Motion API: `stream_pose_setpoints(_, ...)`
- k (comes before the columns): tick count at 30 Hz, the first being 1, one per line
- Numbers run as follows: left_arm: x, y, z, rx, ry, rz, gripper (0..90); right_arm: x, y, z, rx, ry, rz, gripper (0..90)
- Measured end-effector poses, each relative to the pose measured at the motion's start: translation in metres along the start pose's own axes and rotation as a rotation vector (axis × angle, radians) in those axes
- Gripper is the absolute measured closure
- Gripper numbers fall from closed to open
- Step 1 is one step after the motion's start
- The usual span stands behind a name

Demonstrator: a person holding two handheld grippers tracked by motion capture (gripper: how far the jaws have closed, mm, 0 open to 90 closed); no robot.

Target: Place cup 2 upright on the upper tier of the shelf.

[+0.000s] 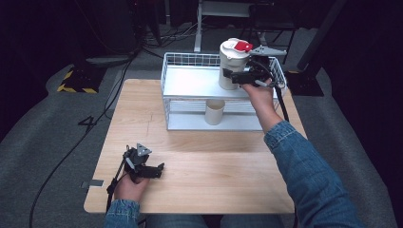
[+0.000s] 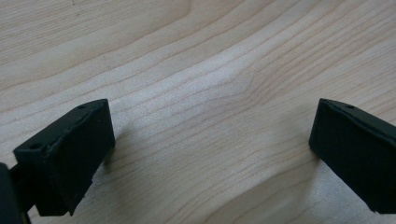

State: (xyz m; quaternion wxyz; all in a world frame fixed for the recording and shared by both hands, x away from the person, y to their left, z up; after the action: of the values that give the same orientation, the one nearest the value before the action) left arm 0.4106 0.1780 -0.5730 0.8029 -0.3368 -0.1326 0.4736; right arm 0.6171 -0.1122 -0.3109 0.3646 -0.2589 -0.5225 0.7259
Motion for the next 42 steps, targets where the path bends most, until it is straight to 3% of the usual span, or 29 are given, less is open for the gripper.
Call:
stream_pose_setpoints(4,0.0,0.0,0.0,0.0,0.0,0.0,0.7,0.002,-0.002,0.009,0.005,-0.001,0.026,0.0)
stream_pose_setpoints(21,-0.002,0.002,0.002,0.002,0.011,-0.004,0.6,0.005,0.001,0.06,0.003,-0.052,0.029,0.0)
stream_pose_setpoints(29,-0.002,0.002,0.002,0.002,0.011,-0.004,0.6,0.005,0.014,0.086,0.024,-0.068,0.053,0.0)
stream_pose_setpoints(37,-0.001,0.002,0.002,0.003,0.007,-0.009,0.6,0.005,0.028,0.108,0.004,-0.082,0.08,0.0)
stream_pose_setpoints(42,-0.001,0.002,0.001,0.003,0.012,-0.009,0.6,0.0,0.039,0.124,0.007,-0.076,0.072,3.7)
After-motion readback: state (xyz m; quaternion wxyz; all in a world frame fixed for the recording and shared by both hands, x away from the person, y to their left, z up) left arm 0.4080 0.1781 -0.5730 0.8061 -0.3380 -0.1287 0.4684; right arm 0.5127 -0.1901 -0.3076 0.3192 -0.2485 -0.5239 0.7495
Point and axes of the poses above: each handheld gripper's, and its own axes: z roughly backward along the jaws, y roughly out of its underside, x roughly to its left, the point moved 9 cm from there along -z, roughly forward along the jaws, and after that the axes turned 6 degrees about y, right-handed, at the moved point
